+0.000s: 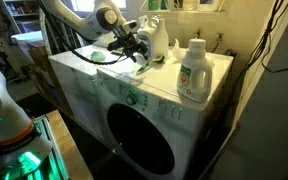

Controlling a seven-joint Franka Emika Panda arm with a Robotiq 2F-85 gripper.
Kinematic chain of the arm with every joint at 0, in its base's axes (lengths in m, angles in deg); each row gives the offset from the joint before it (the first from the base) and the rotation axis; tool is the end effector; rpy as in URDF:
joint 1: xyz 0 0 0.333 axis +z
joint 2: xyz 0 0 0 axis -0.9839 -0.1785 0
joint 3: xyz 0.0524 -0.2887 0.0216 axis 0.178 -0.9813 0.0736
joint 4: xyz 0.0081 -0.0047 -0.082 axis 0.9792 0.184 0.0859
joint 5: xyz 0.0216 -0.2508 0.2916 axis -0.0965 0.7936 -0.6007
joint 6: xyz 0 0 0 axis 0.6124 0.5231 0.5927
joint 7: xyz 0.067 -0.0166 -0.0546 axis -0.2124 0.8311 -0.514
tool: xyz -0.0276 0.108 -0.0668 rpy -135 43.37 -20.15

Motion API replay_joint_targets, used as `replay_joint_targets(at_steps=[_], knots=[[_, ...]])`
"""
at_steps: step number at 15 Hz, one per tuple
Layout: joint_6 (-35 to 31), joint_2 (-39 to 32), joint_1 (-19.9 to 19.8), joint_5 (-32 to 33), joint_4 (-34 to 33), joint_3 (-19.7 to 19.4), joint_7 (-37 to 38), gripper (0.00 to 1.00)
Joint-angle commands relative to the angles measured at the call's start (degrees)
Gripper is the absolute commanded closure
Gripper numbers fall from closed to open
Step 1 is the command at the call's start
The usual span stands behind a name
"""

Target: Use the brush to scrub the top of the washing machine.

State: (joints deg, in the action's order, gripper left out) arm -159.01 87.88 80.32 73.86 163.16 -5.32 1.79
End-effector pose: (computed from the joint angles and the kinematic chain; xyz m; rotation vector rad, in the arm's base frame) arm 0.5478 0.0089 0.3735 2.7225 0.3989 0.5660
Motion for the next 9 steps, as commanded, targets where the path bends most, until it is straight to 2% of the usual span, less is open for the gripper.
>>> replay_joint_targets(at_steps=[1, 4, 5, 6, 7, 9], knots=[[0.2, -3.3, -0.2, 4.1, -1.5, 1.0, 3.7, 0.0], [0.6, -5.2, 0.0, 9.2, -3.0, 0.4, 9.5, 0.01], [0.8, -5.8, 0.2, 9.9, -3.3, 0.2, 10.6, 0.09], [1.0, -6.3, 0.4, 11.2, -3.8, 0.0, 12.1, 0.11], [0.9, -6.9, 0.5, 11.5, -4.2, -0.1, 12.7, 0.22], [1.0, -7.8, 0.7, 11.9, -4.6, -0.2, 13.5, 0.31]])
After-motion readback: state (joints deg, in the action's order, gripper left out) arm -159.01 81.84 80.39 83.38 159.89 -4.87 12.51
